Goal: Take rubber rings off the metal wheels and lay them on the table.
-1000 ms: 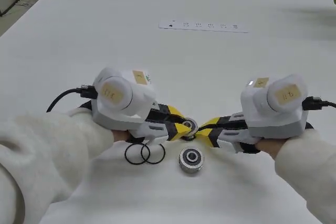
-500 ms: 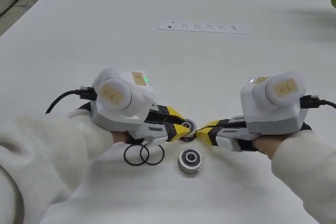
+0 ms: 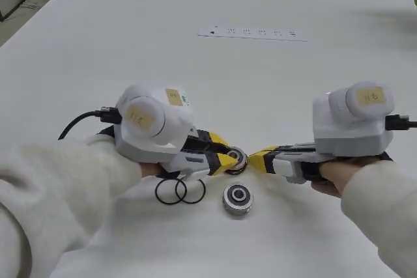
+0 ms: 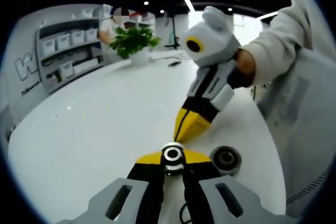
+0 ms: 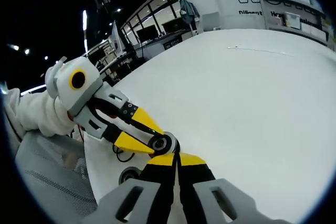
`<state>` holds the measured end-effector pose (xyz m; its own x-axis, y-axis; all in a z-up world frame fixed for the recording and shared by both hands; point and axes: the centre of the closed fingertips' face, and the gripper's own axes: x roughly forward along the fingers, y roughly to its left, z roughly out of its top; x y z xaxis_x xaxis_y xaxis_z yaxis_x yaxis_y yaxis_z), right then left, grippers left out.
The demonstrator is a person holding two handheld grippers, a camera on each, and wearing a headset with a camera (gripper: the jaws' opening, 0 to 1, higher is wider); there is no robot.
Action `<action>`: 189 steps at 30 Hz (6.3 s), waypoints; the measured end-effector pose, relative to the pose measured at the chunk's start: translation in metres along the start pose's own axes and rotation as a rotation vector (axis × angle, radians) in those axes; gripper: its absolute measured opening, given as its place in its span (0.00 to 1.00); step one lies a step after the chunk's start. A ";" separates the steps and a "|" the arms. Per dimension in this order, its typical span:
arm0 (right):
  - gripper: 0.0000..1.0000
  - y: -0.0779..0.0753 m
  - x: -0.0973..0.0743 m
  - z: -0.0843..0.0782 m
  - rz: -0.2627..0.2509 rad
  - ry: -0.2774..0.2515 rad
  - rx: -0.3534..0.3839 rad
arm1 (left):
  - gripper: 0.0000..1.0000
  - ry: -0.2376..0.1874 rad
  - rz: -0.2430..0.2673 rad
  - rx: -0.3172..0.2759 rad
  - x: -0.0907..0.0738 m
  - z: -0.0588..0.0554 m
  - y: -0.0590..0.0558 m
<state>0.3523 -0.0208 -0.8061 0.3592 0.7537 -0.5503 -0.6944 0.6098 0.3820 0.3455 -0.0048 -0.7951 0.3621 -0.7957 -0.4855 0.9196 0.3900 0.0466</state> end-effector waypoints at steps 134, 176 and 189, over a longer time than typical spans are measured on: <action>0.00 0.068 -0.045 0.084 0.086 -0.227 0.030 | 0.55 -0.094 0.226 0.017 -0.140 0.034 0.002; 0.00 0.121 0.008 0.029 0.210 0.016 -0.018 | 0.86 -0.037 0.105 -0.014 -0.133 -0.001 -0.031; 0.00 0.109 0.031 0.007 0.189 0.104 0.046 | 0.85 -0.012 0.090 -0.017 -0.132 -0.007 -0.033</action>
<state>0.2922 0.0706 -0.7766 0.1573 0.8280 -0.5383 -0.7132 0.4723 0.5179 0.2662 0.0902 -0.7387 0.4451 -0.7623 -0.4698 0.8805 0.4680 0.0748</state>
